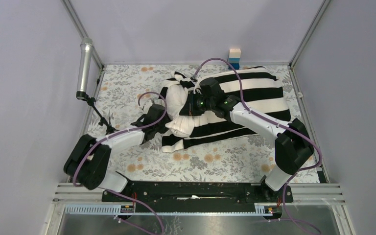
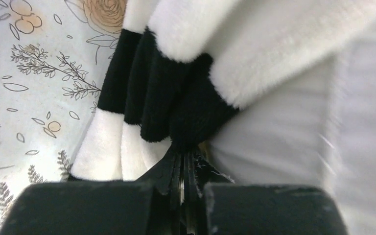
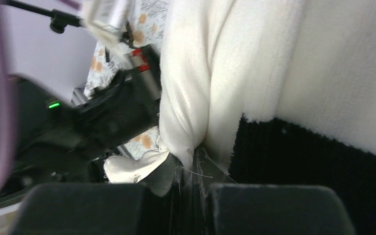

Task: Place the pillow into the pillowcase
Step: Stuff the pillow into the pillowcase.

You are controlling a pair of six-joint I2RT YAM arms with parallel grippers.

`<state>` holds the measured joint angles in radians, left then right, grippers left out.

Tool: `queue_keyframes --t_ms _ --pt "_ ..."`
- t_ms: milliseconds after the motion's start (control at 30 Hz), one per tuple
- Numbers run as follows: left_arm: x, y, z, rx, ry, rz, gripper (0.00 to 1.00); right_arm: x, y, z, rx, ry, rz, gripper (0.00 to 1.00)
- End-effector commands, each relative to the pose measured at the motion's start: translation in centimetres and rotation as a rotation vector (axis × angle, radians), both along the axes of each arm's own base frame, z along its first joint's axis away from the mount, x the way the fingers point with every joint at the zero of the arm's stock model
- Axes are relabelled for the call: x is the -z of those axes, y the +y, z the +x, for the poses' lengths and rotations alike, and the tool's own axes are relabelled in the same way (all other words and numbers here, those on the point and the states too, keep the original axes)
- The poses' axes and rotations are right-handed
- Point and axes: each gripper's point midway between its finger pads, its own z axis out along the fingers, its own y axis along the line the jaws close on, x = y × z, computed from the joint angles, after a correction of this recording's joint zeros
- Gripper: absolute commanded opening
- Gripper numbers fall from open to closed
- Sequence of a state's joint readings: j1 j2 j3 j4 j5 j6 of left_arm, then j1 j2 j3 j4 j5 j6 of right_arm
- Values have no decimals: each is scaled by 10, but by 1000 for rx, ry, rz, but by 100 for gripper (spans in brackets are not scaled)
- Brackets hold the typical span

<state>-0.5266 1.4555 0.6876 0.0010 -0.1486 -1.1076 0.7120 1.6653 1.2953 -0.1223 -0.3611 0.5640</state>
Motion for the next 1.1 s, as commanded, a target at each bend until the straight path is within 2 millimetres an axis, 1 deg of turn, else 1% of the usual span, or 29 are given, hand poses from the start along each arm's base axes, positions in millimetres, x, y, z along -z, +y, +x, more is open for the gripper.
queue_keyframes --t_ms 0,33,67,133,200,267,300,333,400,467,500,567,667,733,800,833,967,1067 --pt "-68 0 -3 52 -173 -47 0 -32 -17 48 223 -207 -51 0" --pt "-80 0 -10 77 -191 -59 0 -25 -26 58 287 -239 -111 0" --pt "-91 1 -18 103 -205 -69 0 -22 -32 67 344 -279 -171 0" --pt "-119 0 -31 161 -249 -87 0 -20 -36 75 422 -400 -286 0" --pt "-149 -2 -42 209 -306 -118 0 -18 -33 76 473 -485 -354 0" --pt "-177 -5 -53 265 -350 -145 0 -6 -29 77 514 -529 -439 0" --pt "-191 -7 -56 287 -373 -154 0 -2 -30 80 552 -553 -485 0" --pt "-202 -7 -59 304 -386 -158 0 4 -29 82 562 -562 -514 0" --pt "-208 -2 -62 294 -390 -146 0 14 -25 83 553 -529 -516 0" --pt "-220 -3 -65 309 -416 -153 0 8 -26 84 552 -531 -506 0" --pt "-227 -4 -67 320 -427 -166 0 5 -29 85 562 -537 -523 0" --pt "-241 -9 -69 340 -452 -194 0 8 -34 86 572 -544 -562 0" --pt "-258 -16 -68 369 -486 -228 0 30 -29 81 527 -550 -586 0" --pt "-265 -24 -68 397 -496 -264 0 47 -21 71 481 -557 -598 0" --pt "-270 -32 -69 426 -501 -304 0 58 -12 67 457 -557 -575 0" --pt "-273 -35 -69 438 -510 -324 0 64 -11 66 452 -552 -583 0" --pt "-287 -44 -65 456 -550 -370 0 76 -2 59 408 -544 -553 0" --pt "-289 -49 -53 443 -578 -385 0 79 10 49 341 -532 -485 0"
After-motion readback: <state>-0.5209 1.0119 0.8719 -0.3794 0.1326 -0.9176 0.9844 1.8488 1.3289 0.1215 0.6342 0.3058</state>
